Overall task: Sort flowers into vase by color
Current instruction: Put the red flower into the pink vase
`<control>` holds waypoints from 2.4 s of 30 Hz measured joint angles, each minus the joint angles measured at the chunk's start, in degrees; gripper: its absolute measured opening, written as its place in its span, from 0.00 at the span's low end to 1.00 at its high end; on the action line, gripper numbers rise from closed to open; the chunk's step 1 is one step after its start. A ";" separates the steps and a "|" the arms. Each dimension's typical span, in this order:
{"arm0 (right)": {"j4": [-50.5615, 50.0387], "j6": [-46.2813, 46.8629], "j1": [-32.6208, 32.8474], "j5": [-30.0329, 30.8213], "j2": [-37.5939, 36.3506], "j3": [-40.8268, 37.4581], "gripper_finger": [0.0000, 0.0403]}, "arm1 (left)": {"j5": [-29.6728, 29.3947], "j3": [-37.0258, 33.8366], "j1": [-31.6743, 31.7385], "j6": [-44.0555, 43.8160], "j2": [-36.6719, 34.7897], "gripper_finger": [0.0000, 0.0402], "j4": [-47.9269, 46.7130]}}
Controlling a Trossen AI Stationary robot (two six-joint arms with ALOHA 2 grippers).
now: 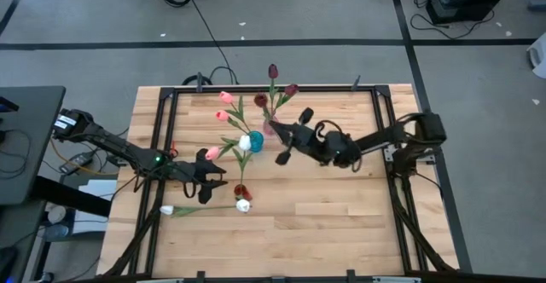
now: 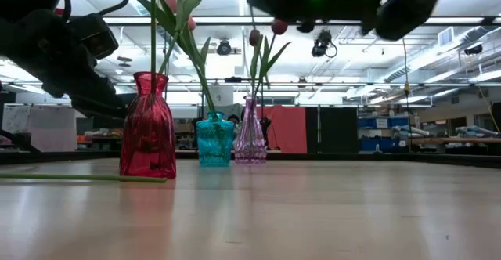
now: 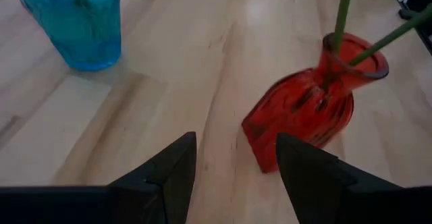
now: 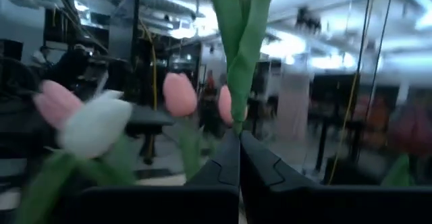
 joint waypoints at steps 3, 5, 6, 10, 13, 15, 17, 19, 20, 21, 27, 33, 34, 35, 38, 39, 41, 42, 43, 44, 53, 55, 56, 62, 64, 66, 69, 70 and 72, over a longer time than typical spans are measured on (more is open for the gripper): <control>3.31 -5.35 -2.89 -1.53 4.41 3.39 0.01 | -0.28 0.00 0.00 1.18 -0.02 0.52 0.82; 2.68 -8.45 -4.38 -2.27 7.25 6.84 0.01 | -0.68 0.00 0.00 1.41 0.00 0.52 0.93; 2.40 -10.35 -4.95 -2.80 8.68 8.68 0.01 | -1.00 0.00 0.00 1.45 0.00 0.52 1.07; 3.23 -19.69 -5.75 -2.65 12.92 14.38 0.01 | -1.13 0.00 0.00 1.50 0.00 0.52 1.10; 3.62 -23.86 -6.13 -2.76 14.87 17.06 0.01 | -1.12 0.00 0.00 1.51 0.00 0.52 1.04; 3.50 -25.76 -6.70 -2.77 16.18 18.04 0.01 | -1.10 0.00 0.00 1.52 0.00 0.52 1.00; 3.34 -26.50 -7.41 -3.01 16.98 18.58 0.01 | -1.10 0.00 0.00 1.52 0.00 0.52 0.94; 2.86 -26.15 -8.18 -3.26 16.89 18.58 0.01 | -1.10 0.00 0.00 1.52 0.00 0.52 0.90; 2.76 -25.83 -8.59 -3.46 16.81 18.51 0.01 | -1.08 0.00 0.00 1.52 0.00 0.52 0.80; 2.94 -25.76 -8.91 -3.47 16.79 18.21 0.01 | -1.07 0.00 0.00 1.52 0.00 0.52 0.68; 3.08 -23.86 -10.03 -3.37 16.86 17.91 0.01 | -1.04 0.00 0.00 1.49 0.00 0.52 0.56; 0.59 -18.56 -10.28 3.62 16.86 17.91 0.02 | -0.30 0.00 0.00 1.47 0.00 0.52 0.37; 0.18 -18.23 -10.06 5.38 16.86 17.91 0.02 | 0.10 0.00 0.00 1.47 0.00 0.52 0.27; -0.16 -18.17 -9.82 7.41 16.86 17.91 0.02 | 0.47 0.00 0.00 1.47 0.00 0.52 0.23; -0.98 -19.08 -8.28 13.81 16.86 17.91 0.02 | 1.98 0.02 0.00 1.39 0.00 0.52 0.26; -1.01 -20.19 -7.75 15.27 16.86 17.91 0.03 | 2.49 0.02 0.00 1.35 0.00 0.52 0.24; -1.11 -22.47 -6.64 17.08 16.86 17.91 0.05 | 2.85 0.02 -0.01 1.34 0.00 0.52 0.23; -1.10 -23.40 -6.10 17.64 16.86 17.91 0.06 | 2.85 0.02 0.00 1.34 0.00 0.52 0.25; -1.07 -24.25 -5.56 18.48 16.86 17.91 0.08 | 2.85 0.02 0.00 1.33 0.00 0.52 0.23; -1.07 -24.78 -5.04 19.79 16.86 17.91 0.10 | 2.85 0.02 0.00 1.32 0.00 0.52 0.24; -1.18 -26.17 -2.72 30.01 16.83 17.91 0.23 | 3.28 0.05 0.00 1.04 0.00 0.52 0.26; -1.25 -25.27 -2.27 31.19 16.83 17.91 0.23 | 4.80 0.09 -0.02 0.89 0.00 0.52 0.26; -1.36 -24.62 -2.13 32.45 16.83 17.91 0.23 | 5.21 0.09 -0.02 0.89 0.00 0.52 0.25; -1.44 -22.96 -1.34 37.53 16.81 18.06 0.22 | 6.52 0.09 -0.02 0.73 0.00 0.52 0.26; -1.63 -23.05 -0.87 38.31 16.81 18.66 0.23 | 6.52 0.09 -0.02 0.69 0.00 0.52 0.26; -2.51 -23.08 -0.58 39.41 16.77 19.45 0.23 | 6.56 0.09 -0.02 0.69 0.00 0.52 0.24; -6.54 -22.12 -0.42 40.02 16.77 21.02 0.23 | 6.69 0.09 -0.02 -0.01 0.00 0.52 0.24; -9.04 -20.96 -0.43 39.67 16.75 21.62 0.23 | 6.70 0.09 -0.02 -0.16 0.00 0.52 0.24; -15.60 -17.13 -0.36 38.60 16.56 22.79 0.23 | 6.71 0.09 -0.02 -0.23 0.00 0.52 0.26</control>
